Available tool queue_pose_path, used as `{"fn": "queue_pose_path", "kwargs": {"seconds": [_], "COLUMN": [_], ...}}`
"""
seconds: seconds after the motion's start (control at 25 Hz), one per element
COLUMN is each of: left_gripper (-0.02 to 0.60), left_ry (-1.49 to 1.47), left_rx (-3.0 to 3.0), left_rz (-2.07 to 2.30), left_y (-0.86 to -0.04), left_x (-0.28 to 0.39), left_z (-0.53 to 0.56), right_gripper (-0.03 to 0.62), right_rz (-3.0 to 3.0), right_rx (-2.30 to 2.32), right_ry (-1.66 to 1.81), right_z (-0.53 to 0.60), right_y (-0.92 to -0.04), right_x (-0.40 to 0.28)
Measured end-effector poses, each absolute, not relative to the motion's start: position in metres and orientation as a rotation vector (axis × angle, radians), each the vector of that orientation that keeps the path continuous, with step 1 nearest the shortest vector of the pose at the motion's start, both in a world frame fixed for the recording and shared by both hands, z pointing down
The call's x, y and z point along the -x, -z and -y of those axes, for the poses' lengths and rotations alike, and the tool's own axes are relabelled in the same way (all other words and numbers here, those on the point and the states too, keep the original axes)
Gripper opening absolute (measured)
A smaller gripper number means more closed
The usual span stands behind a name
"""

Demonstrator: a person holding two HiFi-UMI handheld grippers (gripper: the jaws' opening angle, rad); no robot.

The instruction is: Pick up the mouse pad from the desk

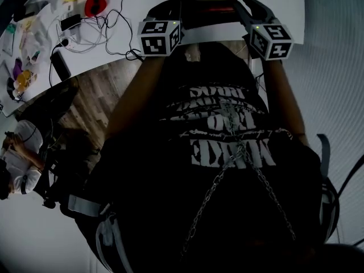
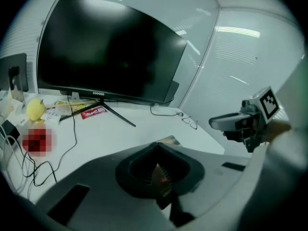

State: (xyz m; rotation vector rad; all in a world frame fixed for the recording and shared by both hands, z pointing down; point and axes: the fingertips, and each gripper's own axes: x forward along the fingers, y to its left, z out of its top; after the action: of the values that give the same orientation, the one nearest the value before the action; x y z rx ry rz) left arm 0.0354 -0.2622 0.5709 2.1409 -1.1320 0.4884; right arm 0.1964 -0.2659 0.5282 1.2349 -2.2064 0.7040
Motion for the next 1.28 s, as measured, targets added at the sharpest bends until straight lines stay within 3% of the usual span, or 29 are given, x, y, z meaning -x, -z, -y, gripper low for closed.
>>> {"fn": "queue_pose_path", "kwargs": {"seconds": [0.12, 0.28, 0.56, 0.76, 0.84, 1.0, 1.08, 1.12, 1.28], "left_gripper": [0.009, 0.125, 0.160, 0.160, 0.153, 0.065, 0.052, 0.047, 0.037], "left_ry": [-0.596, -0.711, -0.900, -0.908, -0.923, -0.970, -0.968, -0.965, -0.969], "left_rx": [-2.055, -1.906, -1.752, -1.734, -1.723, -1.753, -1.767, -1.775, -1.838], "left_rz": [1.137, 1.141, 1.251, 1.318, 1.314, 1.290, 1.279, 1.266, 1.166], "left_y": [-0.617, -0.674, -0.722, -0.725, -0.725, -0.725, -0.725, -0.725, -0.721], "left_x": [-0.049, -0.054, -0.051, -0.052, -0.052, -0.065, -0.067, -0.068, -0.073], "left_z": [0.270, 0.270, 0.267, 0.269, 0.270, 0.271, 0.272, 0.271, 0.268], "right_gripper": [0.149, 0.201, 0.213, 0.233, 0.220, 0.183, 0.114, 0.049, 0.040], "right_rz": [2.158, 2.082, 1.890, 1.862, 1.862, 1.852, 1.859, 1.865, 1.895], "right_rx": [-1.140, -1.040, -0.922, -0.920, -0.914, -0.907, -0.892, -0.879, -0.868], "right_ry": [-0.786, -0.824, -0.803, -0.760, -0.736, -0.730, -0.746, -0.757, -0.777], "right_z": [0.278, 0.295, 0.312, 0.311, 0.311, 0.309, 0.307, 0.302, 0.292], "right_y": [-0.567, -0.620, -0.708, -0.714, -0.714, -0.714, -0.713, -0.712, -0.698], "right_x": [-0.208, -0.220, -0.246, -0.243, -0.238, -0.236, -0.231, -0.226, -0.218]}}
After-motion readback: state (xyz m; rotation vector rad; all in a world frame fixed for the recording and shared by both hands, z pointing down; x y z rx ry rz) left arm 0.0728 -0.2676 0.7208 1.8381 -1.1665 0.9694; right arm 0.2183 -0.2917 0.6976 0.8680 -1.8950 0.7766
